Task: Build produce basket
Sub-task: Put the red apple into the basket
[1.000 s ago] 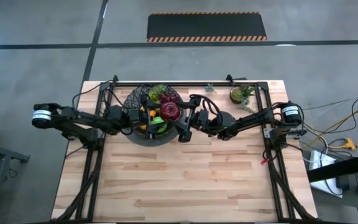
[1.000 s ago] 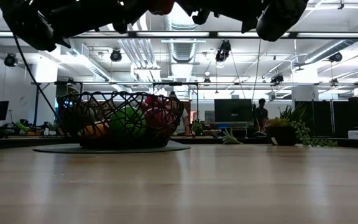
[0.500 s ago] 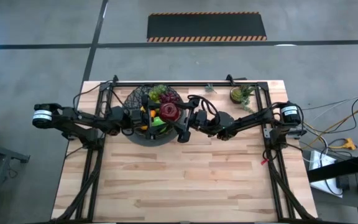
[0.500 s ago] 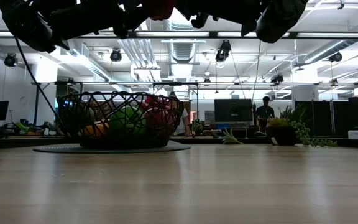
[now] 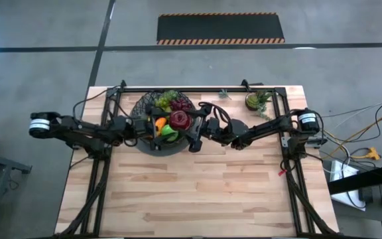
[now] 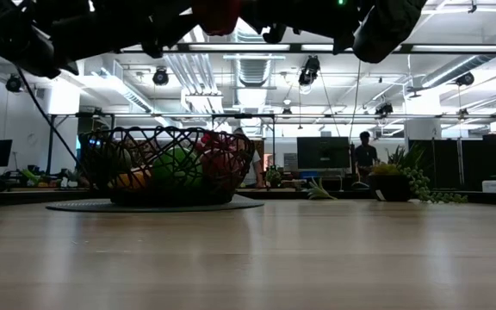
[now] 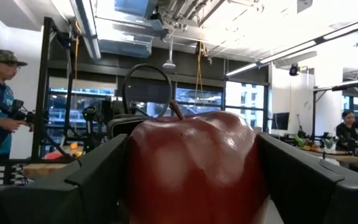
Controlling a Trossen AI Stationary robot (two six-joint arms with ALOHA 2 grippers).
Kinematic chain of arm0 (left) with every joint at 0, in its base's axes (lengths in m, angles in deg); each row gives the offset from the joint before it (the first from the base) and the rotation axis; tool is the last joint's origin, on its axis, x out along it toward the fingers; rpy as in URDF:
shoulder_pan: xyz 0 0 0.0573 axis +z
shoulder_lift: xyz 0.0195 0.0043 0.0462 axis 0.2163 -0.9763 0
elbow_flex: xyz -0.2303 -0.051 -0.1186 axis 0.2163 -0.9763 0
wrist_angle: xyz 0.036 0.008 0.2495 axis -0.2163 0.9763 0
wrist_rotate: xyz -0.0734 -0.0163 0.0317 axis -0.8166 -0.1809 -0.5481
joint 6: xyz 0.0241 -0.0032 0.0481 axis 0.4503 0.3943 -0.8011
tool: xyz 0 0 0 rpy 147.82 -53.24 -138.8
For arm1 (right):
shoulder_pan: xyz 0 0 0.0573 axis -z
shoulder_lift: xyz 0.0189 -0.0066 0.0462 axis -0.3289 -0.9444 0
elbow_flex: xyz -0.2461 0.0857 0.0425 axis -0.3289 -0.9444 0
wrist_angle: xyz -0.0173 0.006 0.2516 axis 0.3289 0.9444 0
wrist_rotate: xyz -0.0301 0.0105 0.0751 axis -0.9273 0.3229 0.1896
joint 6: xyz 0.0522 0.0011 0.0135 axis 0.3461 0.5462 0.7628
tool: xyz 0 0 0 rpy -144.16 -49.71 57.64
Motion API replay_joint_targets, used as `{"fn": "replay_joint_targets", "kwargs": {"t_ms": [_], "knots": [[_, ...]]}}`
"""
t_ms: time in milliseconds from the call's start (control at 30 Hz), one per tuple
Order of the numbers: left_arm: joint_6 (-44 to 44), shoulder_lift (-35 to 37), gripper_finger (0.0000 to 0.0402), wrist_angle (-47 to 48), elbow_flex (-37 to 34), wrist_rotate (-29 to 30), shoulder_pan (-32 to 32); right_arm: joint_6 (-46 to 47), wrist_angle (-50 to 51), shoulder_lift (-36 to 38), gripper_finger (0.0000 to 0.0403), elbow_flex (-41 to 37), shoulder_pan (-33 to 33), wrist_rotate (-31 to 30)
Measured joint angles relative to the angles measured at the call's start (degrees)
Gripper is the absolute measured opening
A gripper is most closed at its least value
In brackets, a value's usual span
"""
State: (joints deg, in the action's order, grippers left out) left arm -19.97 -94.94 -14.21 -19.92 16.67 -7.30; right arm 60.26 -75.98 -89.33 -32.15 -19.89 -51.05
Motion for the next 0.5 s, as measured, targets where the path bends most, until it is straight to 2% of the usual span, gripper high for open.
{"fn": "replay_joint_targets", "kwargs": {"t_ms": [167, 367, 500], "knots": [[-1.2, 3.2, 0.0344, 0.1, -2.6, 2.1, 0.1, -0.1, 0.9, 0.0, 0.0315, 0.0, 0.0, -0.5], [-1.7, 9.3, 0.0344, 0.3, -6.0, 2.7, 0.1, -1.6, 5.3, 0.0, 0.0315, 0.0, 0.5, -5.9], [-2.6, 14.9, 0.0344, 0.2, -8.0, 2.8, 0.1, 3.7, 6.7, -1.1, 0.0315, -0.1, 2.3, -6.0]]}}
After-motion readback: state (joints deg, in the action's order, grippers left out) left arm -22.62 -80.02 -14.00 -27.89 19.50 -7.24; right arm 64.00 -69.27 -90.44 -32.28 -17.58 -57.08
